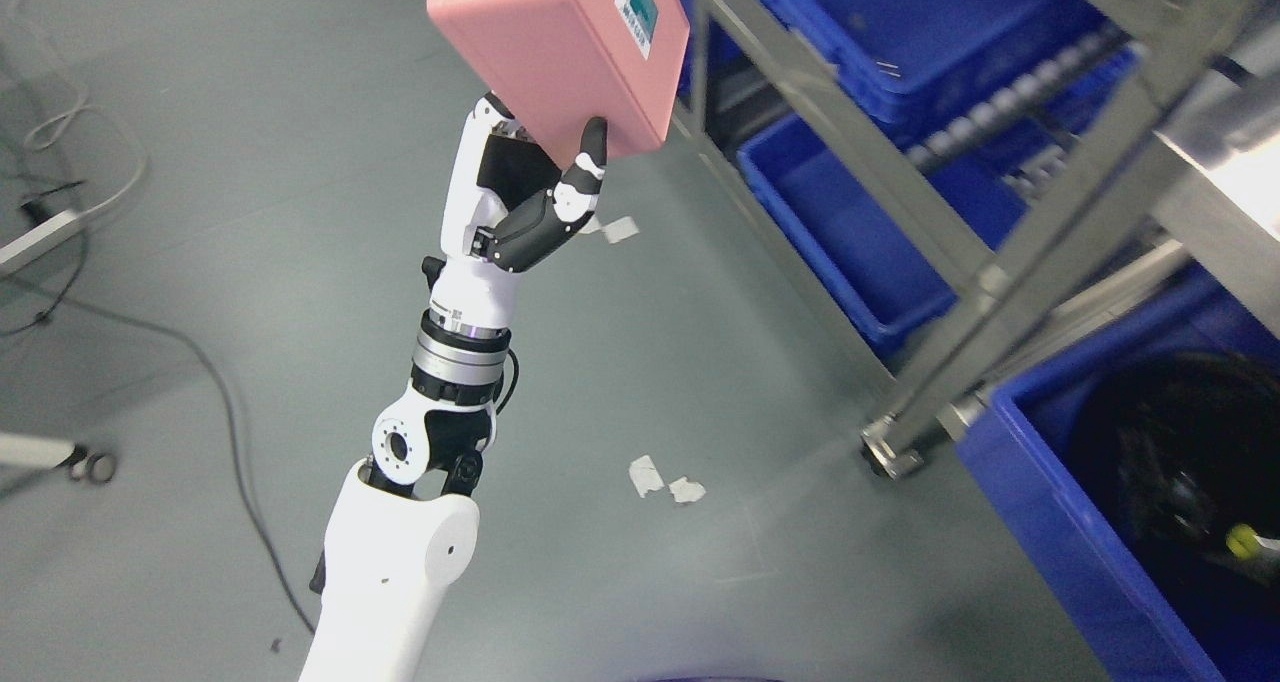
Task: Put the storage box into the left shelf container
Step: 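Lift the pink box off the table with the left hand, then hold the pink box aloft in the left hand while turning toward the shelving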
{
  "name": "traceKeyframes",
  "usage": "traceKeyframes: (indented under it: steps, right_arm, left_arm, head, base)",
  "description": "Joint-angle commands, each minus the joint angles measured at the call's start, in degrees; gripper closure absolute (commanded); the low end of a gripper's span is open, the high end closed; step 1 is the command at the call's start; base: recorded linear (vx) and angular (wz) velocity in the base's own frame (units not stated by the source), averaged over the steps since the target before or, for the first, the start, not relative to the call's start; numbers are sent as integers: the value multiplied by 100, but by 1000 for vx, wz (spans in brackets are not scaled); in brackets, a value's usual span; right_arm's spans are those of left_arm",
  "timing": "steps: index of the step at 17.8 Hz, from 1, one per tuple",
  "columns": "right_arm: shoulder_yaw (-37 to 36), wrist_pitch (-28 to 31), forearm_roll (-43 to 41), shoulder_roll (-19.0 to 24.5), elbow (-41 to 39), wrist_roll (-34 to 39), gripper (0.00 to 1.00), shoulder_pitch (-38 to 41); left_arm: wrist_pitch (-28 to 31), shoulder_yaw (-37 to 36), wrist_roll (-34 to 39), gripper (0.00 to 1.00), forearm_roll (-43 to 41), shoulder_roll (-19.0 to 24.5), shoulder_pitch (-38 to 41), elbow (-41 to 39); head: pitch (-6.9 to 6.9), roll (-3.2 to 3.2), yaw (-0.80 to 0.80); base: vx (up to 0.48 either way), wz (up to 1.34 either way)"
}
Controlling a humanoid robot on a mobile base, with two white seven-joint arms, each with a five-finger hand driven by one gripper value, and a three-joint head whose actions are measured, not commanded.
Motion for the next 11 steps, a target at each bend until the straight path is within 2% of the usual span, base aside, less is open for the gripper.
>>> traceKeyframes:
  steps: [1,5,8,11]
  right_arm:
    - [0,-7,-123,-100,-100,0,0,-25]
    - [0,-7,-123,-100,-100,0,0,-25]
    - [0,2,-123,-100,-100,0,0,-17]
    - [0,-7,-123,-100,-100,9,0,-25]
  left_arm:
    - [-4,579,15,98,2,99,567,-424]
    - [31,1115,-2,99,11,99,575,-424]
    - [14,1142,-2,99,20,99,628,-433]
    - [5,1142,-11,99,20,99,637,-442]
  head:
    - [0,0,0]
    - [1,0,0]
    - [1,0,0]
    - [1,0,0]
  base:
    - [240,1223]
    - [264,1025]
    - [338,803]
    - [357,378]
